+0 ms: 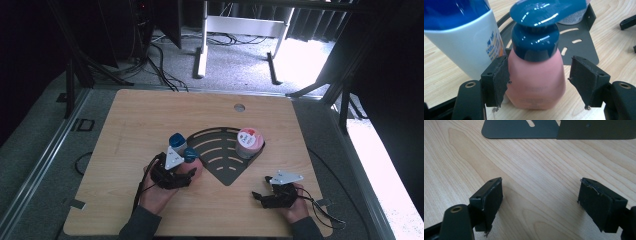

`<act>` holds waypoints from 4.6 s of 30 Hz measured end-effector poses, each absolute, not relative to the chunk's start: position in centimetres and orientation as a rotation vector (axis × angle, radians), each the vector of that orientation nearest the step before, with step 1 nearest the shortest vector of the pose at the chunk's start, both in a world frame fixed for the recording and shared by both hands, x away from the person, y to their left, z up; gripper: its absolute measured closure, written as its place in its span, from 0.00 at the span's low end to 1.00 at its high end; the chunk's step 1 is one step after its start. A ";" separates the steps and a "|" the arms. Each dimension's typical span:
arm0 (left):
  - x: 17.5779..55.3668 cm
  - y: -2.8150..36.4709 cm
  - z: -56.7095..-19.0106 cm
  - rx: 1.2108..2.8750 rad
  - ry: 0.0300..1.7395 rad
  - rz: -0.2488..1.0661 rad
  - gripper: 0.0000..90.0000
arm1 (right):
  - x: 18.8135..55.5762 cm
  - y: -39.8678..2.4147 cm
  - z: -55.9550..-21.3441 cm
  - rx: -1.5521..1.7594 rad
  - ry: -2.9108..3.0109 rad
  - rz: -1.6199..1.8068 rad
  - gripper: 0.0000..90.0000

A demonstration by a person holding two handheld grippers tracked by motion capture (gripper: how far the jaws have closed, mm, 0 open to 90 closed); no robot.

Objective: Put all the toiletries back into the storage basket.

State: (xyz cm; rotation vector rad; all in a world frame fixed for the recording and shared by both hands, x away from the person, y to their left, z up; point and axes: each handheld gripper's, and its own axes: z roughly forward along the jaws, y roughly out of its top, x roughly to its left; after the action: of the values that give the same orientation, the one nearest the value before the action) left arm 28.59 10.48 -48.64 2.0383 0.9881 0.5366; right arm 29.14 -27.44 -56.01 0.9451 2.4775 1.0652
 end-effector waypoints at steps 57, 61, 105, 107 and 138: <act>31.0 8.9 -47.4 1.913 1.047 0.542 0.58 | 29.2 -27.4 -56.0 0.937 2.480 1.065 0.21; 30.9 8.9 -47.2 1.926 1.046 0.546 0.58 | 29.2 -27.4 -56.0 0.937 2.480 1.065 0.21; 29.1 5.3 -45.5 2.000 0.895 0.444 0.59 | 29.2 -27.4 -56.0 0.938 2.482 1.066 0.21; 29.2 5.1 -45.5 2.000 0.891 0.439 0.59 | 29.2 -27.4 -56.0 0.938 2.483 1.066 0.21; 30.4 1.8 -45.5 1.989 0.801 0.377 0.59 | 29.2 -27.4 -56.0 0.937 2.484 1.066 0.20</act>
State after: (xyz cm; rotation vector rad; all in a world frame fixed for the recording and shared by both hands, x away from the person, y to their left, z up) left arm 30.40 1.80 -45.50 1.9889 0.8009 0.3773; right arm 29.16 -27.43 -56.02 0.9369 2.4839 1.0664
